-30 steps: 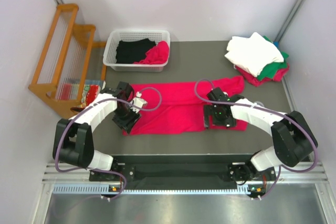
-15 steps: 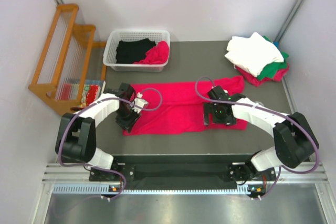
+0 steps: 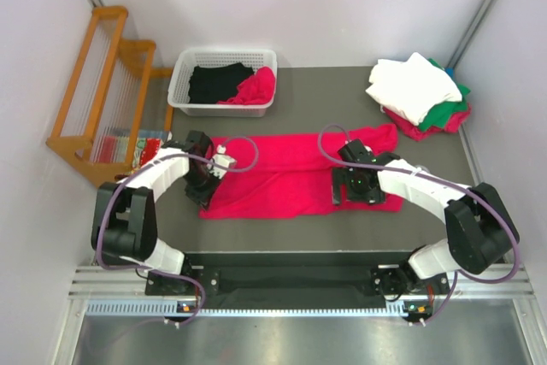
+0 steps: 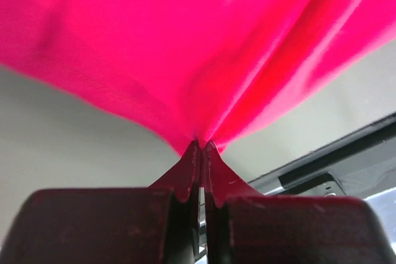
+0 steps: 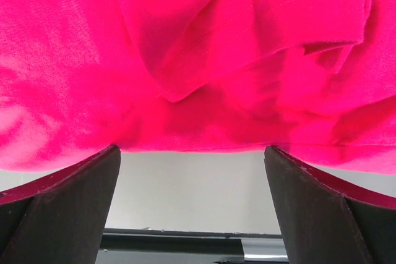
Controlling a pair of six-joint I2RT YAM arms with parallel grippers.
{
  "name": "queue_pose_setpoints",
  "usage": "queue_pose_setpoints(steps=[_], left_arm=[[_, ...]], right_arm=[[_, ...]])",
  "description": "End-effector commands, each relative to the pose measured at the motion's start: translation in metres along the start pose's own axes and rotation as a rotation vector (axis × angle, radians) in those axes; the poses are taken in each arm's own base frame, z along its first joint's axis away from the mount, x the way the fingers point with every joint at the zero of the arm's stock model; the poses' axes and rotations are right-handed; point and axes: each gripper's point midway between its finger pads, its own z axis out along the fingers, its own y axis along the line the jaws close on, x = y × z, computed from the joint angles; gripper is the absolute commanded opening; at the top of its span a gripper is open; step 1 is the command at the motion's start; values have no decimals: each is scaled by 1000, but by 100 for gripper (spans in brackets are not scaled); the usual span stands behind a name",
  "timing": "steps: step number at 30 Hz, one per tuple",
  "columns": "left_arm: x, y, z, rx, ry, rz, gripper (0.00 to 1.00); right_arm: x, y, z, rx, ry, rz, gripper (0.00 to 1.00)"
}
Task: Fold and stack the t-shirts
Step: Fold the tshirt
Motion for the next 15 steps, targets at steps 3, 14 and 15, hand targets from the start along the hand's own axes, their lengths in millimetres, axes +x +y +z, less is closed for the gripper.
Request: queue_pose_setpoints(steps=[3, 14, 15], left_arm=[[-9, 57, -25, -68, -97, -95, 0], [21, 103, -19, -28, -84, -247, 0], [20, 101, -20, -21, -87, -243, 0]], right_arm=[[-22, 1, -12, -8, -69, 5, 100], [-21, -2, -13, -10, -67, 8, 100], [-20, -1, -12, -10, -63, 6, 100]])
